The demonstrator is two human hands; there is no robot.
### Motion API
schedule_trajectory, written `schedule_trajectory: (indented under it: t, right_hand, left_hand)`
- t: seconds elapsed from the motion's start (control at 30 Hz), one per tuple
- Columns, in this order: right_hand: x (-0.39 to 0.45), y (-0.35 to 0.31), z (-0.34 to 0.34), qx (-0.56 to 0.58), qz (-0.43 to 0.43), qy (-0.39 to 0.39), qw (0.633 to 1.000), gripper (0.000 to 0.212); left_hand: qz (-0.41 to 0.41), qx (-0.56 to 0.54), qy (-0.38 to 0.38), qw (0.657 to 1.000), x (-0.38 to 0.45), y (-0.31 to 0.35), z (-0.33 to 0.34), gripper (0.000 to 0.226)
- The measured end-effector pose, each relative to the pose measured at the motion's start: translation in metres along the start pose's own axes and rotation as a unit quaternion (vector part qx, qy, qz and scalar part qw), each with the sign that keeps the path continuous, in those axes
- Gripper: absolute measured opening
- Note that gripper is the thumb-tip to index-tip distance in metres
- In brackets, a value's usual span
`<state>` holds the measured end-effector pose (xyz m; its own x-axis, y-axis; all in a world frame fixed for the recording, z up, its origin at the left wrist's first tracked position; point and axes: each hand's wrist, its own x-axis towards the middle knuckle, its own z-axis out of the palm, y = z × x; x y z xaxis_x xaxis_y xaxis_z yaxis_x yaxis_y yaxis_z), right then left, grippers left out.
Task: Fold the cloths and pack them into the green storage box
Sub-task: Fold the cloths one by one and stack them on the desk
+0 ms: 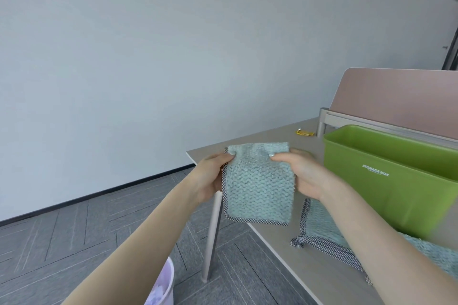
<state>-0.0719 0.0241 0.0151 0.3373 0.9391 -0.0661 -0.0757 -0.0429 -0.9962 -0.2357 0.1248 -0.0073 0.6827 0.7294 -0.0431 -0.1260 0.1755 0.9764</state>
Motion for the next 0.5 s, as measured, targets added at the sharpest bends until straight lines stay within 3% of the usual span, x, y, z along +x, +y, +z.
schedule_trajectory:
  t: [0.13,0.23,0.33,0.5]
  right_hand:
    - [-0.005,0.0,-0.004,-0.037,-0.005,-0.016,0.999,0.012]
    - [-0.012,-0.006,-0.009,-0.011,-0.036,-0.068,0.997,0.013]
    - [-0.019,-0.009,-0.012,-0.017,-0.077,-0.112,0.991,0.023]
    - [-0.02,-0.003,-0.005,-0.13,-0.172,-0.027,0.976,0.044]
  left_hand:
    - [0.009,-0.006,0.001,1.0,-0.004,0.002,-0.007,0.019]
    - [0.047,0.003,-0.043,0.998,-0.011,0.013,-0.014,0.025]
    - [0.109,0.074,-0.04,0.99,-0.02,0.026,-0.014,0.027]
    - [0.2,0.2,0.002,0.959,-0.024,0.03,-0.008,0.056]
